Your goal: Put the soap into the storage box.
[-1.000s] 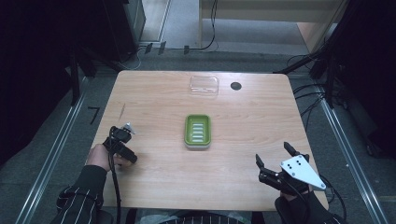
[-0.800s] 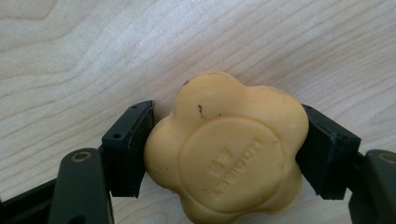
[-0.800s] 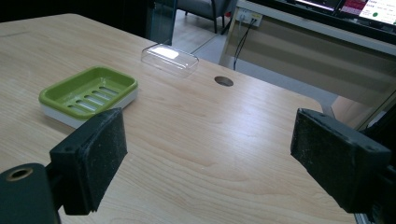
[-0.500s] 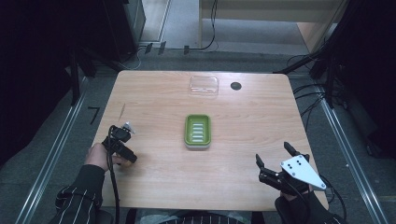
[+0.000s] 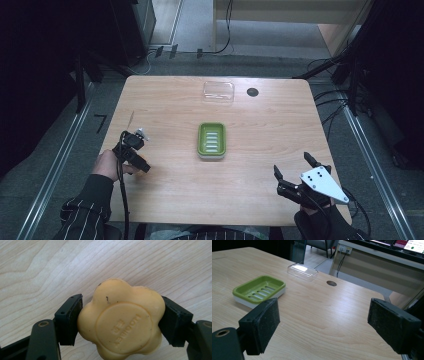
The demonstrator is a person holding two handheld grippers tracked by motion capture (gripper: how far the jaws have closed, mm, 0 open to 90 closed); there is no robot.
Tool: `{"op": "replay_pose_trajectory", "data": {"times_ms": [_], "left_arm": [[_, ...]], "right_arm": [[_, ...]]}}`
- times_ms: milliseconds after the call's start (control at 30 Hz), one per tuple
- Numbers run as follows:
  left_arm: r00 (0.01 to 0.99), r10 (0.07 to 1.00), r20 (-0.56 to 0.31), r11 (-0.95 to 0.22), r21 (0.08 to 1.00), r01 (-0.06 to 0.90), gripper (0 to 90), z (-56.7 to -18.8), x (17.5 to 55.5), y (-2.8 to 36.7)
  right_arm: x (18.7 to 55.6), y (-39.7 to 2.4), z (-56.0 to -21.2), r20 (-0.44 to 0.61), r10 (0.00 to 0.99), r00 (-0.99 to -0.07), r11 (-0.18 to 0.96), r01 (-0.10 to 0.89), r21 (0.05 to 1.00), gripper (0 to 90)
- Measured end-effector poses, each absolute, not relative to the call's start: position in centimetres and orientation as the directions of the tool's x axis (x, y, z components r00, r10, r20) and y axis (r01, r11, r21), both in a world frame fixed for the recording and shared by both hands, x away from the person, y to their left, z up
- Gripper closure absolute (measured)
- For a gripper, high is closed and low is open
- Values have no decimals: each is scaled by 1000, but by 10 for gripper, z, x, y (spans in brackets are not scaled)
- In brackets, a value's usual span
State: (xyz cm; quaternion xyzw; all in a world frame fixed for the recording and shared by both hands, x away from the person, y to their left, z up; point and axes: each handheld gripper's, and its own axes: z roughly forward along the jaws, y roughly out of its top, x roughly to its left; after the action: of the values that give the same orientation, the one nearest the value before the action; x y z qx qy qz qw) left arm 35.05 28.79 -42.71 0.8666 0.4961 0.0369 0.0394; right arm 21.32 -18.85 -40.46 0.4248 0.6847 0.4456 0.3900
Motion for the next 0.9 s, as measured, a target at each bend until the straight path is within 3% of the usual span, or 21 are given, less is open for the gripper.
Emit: {"op": "replay_pose_trajectory", "data": {"times_ms": [900], "left_arm": [[613,789,26,-612,100,784,280,-417,377,244]], "right_arm": [[204,-197,-405,-152,943,-296,229,247,942,112]]}}
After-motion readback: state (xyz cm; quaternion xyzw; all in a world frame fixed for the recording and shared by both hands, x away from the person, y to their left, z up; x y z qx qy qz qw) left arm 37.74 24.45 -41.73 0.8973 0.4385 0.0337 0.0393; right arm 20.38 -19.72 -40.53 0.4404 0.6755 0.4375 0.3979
